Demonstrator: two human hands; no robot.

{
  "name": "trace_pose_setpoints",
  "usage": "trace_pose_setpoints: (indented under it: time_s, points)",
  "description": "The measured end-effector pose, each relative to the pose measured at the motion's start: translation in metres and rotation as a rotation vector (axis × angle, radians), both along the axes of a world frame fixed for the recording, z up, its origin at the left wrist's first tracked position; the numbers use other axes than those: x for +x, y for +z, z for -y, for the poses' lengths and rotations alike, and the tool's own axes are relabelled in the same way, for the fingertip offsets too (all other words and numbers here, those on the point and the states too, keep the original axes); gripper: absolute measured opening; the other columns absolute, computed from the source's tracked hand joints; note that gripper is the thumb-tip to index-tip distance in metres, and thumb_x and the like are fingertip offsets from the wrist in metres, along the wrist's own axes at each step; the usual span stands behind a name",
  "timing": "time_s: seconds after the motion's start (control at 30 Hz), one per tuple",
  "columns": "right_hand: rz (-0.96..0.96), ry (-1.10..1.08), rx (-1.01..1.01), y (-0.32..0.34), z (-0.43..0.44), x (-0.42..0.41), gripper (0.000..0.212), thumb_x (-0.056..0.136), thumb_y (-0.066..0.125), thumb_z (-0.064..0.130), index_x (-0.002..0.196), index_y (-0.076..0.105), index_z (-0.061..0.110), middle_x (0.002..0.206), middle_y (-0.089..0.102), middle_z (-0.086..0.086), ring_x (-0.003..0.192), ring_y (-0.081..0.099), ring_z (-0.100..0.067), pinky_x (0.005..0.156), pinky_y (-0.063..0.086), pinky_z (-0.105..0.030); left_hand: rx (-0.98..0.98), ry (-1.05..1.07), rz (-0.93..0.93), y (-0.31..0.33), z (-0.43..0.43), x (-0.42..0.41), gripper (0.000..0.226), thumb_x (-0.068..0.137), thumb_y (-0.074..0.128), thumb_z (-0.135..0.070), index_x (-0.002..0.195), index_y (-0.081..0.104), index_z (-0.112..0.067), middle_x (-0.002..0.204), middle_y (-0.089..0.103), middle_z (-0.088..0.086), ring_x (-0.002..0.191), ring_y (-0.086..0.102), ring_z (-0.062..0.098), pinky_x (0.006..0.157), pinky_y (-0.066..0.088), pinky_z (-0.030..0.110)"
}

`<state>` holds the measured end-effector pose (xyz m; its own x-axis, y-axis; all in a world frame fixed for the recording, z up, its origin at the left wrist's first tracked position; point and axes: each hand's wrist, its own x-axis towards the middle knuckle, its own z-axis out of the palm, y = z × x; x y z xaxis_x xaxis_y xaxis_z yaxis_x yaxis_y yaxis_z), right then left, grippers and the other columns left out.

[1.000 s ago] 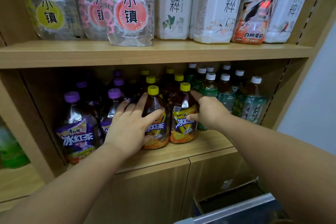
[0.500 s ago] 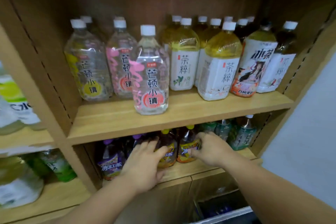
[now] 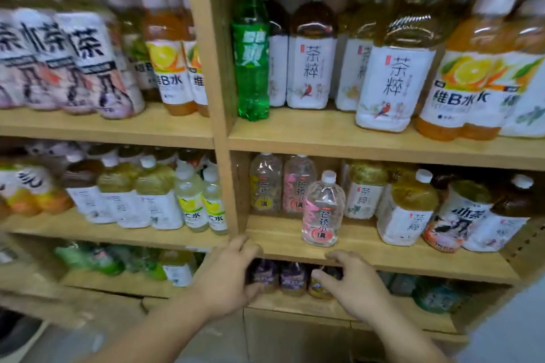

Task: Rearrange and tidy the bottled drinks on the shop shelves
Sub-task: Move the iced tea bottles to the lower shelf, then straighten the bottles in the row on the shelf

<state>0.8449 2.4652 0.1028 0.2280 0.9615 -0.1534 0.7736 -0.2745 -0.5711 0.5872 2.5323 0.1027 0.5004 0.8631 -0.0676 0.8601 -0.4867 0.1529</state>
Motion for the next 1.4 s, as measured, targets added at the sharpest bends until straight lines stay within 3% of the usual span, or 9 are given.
trace_pose_setpoints:
  time_s: [0.23,0.4,0.6,0.77,0.93,1.07,1.23,1.33,1.4]
  points:
    - [-0.062,0.185,0.149,0.06,-0.02,-0.062,0.05,0.088,0.068,0.058,0.13,0.06,0.033,0.122,0.062,0.006,0.102,0.062,-0.014,0.087,0.048,-0.03,0.107,0.302,0.147,0.064,0.03,-0.08,0.069,0.084,0.063,-0.064,0.144,0.039,-0.04,0.16,0.029,-0.003,0.144,0.038,0.022,0.111,0.038,0.037]
    - [-0.102,0.295,0.292,0.1,-0.039,-0.127,0.049,0.088,0.069,0.056,0.13,0.062,0.033,0.129,0.054,0.011,0.119,0.056,-0.011,0.092,0.041,-0.026,0.225,0.415,0.255,0.098,0.031,-0.142,0.069,0.084,0.067,-0.062,0.144,0.044,-0.036,0.158,0.034,-0.002,0.145,0.035,0.021,0.114,0.037,0.038]
    - [-0.129,0.28,0.478,0.147,-0.075,-0.2,0.039,0.087,0.072,0.052,0.122,0.065,0.036,0.121,0.057,0.017,0.111,0.056,-0.005,0.09,0.045,-0.026,0.412,0.426,0.429,0.139,-0.024,-0.217,0.074,0.077,0.066,-0.067,0.14,0.048,-0.033,0.148,0.043,-0.004,0.135,0.045,0.024,0.107,0.045,0.046]
    - [-0.169,0.191,0.596,0.176,-0.112,-0.267,0.037,0.086,0.075,0.046,0.12,0.066,0.033,0.115,0.061,0.016,0.106,0.06,-0.006,0.087,0.047,-0.022,0.436,0.386,0.501,0.165,-0.076,-0.267,0.072,0.083,0.071,-0.057,0.145,0.042,-0.035,0.153,0.036,-0.001,0.141,0.036,0.028,0.112,0.039,0.05]
    - [-0.241,0.138,0.613,0.202,-0.152,-0.318,0.039,0.088,0.074,0.046,0.121,0.056,0.039,0.122,0.057,0.014,0.112,0.058,-0.008,0.096,0.051,-0.032,0.478,0.289,0.525,0.196,-0.124,-0.31,0.077,0.082,0.072,-0.057,0.147,0.039,-0.032,0.152,0.04,-0.002,0.137,0.041,0.025,0.109,0.041,0.045]
    - [-0.27,0.061,0.622,0.21,-0.181,-0.343,0.064,0.086,0.075,0.049,0.142,0.047,0.033,0.133,0.051,0.015,0.129,0.05,-0.012,0.107,0.047,-0.039,0.46,0.229,0.63,0.214,-0.156,-0.322,0.083,0.084,0.075,-0.05,0.152,0.034,-0.025,0.152,0.041,0.0,0.14,0.038,0.021,0.115,0.033,0.04]
    - [-0.302,-0.008,0.623,0.217,-0.223,-0.355,0.097,0.082,0.074,0.059,0.159,0.022,0.029,0.16,0.037,0.002,0.146,0.037,-0.019,0.117,0.038,-0.049,0.452,0.214,0.825,0.225,-0.184,-0.308,0.083,0.082,0.079,-0.036,0.151,0.034,-0.024,0.145,0.049,-0.001,0.132,0.045,0.018,0.106,0.038,0.037]
    - [-0.448,-0.044,0.589,0.209,-0.237,-0.357,0.104,0.08,0.076,0.061,0.16,0.018,0.029,0.161,0.036,-0.002,0.144,0.041,-0.021,0.115,0.041,-0.048,0.425,0.215,0.893,0.213,-0.198,-0.297,0.088,0.081,0.08,-0.041,0.152,0.03,-0.026,0.144,0.05,-0.005,0.129,0.048,0.014,0.107,0.041,0.037]
    - [-0.578,-0.033,0.576,0.204,-0.241,-0.354,0.097,0.085,0.078,0.049,0.16,0.021,0.026,0.158,0.041,-0.005,0.138,0.05,-0.021,0.111,0.046,-0.043,0.419,0.261,0.88,0.203,-0.208,-0.296,0.095,0.08,0.078,-0.048,0.154,0.024,-0.026,0.15,0.046,0.0,0.137,0.044,0.02,0.112,0.04,0.044]
